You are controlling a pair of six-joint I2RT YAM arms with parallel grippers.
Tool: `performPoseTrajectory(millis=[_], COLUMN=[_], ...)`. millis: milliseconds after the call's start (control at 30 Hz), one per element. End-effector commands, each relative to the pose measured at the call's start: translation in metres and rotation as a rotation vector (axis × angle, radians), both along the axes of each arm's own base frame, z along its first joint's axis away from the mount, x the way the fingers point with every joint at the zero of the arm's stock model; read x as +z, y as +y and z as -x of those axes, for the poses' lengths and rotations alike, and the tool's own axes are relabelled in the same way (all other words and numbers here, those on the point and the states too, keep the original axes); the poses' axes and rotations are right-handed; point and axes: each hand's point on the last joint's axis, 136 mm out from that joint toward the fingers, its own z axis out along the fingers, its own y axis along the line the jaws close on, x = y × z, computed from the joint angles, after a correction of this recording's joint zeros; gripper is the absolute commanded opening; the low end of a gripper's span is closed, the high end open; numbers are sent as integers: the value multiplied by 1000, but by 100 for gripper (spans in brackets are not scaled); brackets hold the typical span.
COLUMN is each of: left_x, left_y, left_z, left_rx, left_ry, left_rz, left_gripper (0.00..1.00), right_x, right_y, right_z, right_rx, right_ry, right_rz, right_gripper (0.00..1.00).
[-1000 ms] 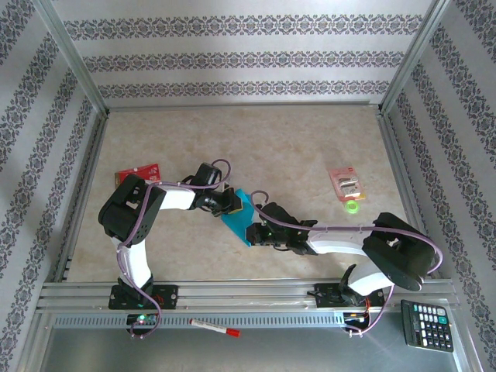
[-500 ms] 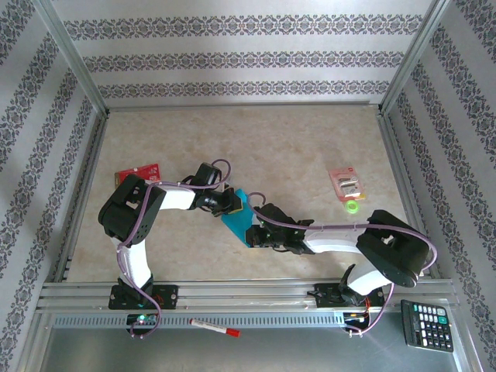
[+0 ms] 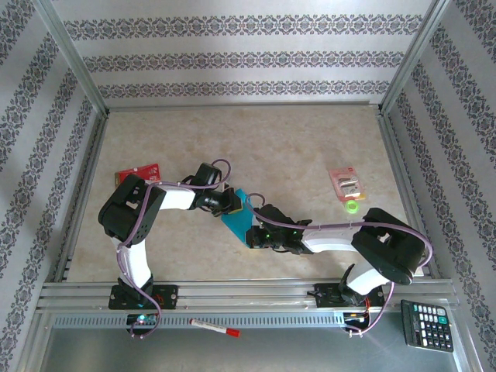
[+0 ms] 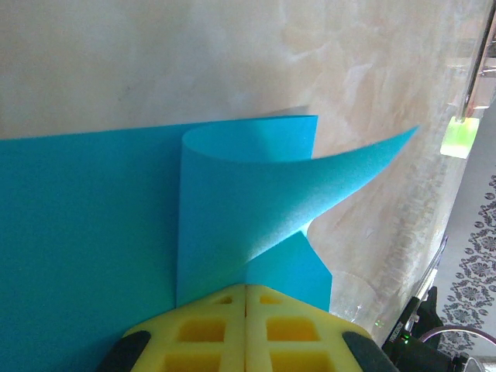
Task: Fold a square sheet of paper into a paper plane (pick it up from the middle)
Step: Fourth fold the wing at the center of the table.
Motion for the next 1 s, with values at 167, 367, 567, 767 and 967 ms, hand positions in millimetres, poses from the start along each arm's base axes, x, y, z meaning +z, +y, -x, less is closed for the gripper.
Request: performPoseTrajectory(millis=[167, 367, 567, 767, 967], left_x=[-25, -27, -27, -26, -26], left_y=[25, 25, 25, 25, 26], left_z=[12, 12, 13, 12, 12], left_rx=[31, 32, 31, 32, 33], left_ry=[67, 72, 70, 69, 70], left_rz=[-117, -120, -121, -119, -121], left_gripper=[7, 7, 7, 7, 7], right_x=[-10, 14, 31, 29, 13], right_y=[-15, -6, 3, 10, 6], right_z=[10, 2, 3, 7, 11], right_rx=[9, 10, 33, 63, 63], right_ry=[37, -4, -28, -24, 10], right_rz=[46, -8, -46, -43, -10], right_gripper=[5, 5, 6, 6, 5])
